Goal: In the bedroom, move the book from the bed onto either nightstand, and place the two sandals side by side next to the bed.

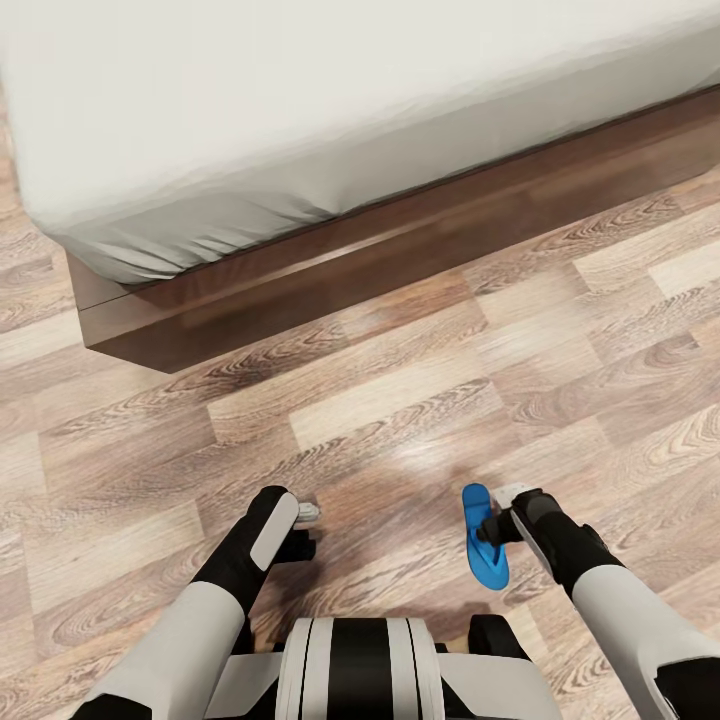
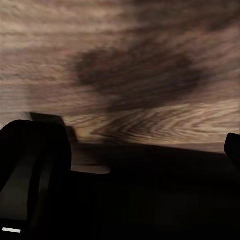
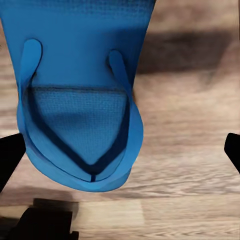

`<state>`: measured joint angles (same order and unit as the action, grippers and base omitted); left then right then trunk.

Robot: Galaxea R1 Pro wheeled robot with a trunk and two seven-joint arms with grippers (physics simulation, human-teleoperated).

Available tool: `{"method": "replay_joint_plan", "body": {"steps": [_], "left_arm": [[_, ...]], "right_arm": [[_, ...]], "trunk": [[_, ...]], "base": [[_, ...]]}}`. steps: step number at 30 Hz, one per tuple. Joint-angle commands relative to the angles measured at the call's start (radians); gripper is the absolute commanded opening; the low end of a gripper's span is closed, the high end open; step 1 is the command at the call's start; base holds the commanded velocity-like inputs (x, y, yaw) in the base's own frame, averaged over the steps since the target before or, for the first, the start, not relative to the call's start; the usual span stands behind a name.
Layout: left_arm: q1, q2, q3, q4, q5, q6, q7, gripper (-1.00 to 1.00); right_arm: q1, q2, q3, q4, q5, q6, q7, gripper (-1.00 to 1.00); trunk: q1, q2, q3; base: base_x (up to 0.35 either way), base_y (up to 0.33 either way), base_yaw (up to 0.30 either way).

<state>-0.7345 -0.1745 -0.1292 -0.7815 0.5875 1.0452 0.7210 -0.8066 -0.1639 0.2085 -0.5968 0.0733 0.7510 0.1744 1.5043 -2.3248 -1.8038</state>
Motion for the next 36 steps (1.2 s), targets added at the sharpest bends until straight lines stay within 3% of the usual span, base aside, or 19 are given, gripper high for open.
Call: {"method": "replay_joint_plan", "body": {"steps": [1, 14, 36], "left_arm": [[0.0, 0.0, -0.001, -0.001, 0.009, 0.002, 0.01, 1.0], [0.0, 0.0, -0.001, -0.001, 0.009, 0.002, 0.01, 1.0], [0.0, 0.0, -0.001, -0.001, 0.009, 0.002, 0.01, 1.0]], "right_arm": [[0.0, -0.001, -0.007, -0.002, 0.006, 0.005, 0.009, 1.0], [-0.004, 0.007, -0.058, -0.003, 0.0, 0.013, 0.02, 1.0], [-0.005, 0.037, -0.058, -0.005, 0.004, 0.014, 0.019, 1.0]], "trunk": [[0.0, 0.0, 0.0], [0.0, 0.0, 0.0], [0.0, 0.0, 0.0]], "base": [[0.0, 0.0, 0.0], [0.0, 0.0, 0.0], [0.0, 0.0, 0.0]]}}
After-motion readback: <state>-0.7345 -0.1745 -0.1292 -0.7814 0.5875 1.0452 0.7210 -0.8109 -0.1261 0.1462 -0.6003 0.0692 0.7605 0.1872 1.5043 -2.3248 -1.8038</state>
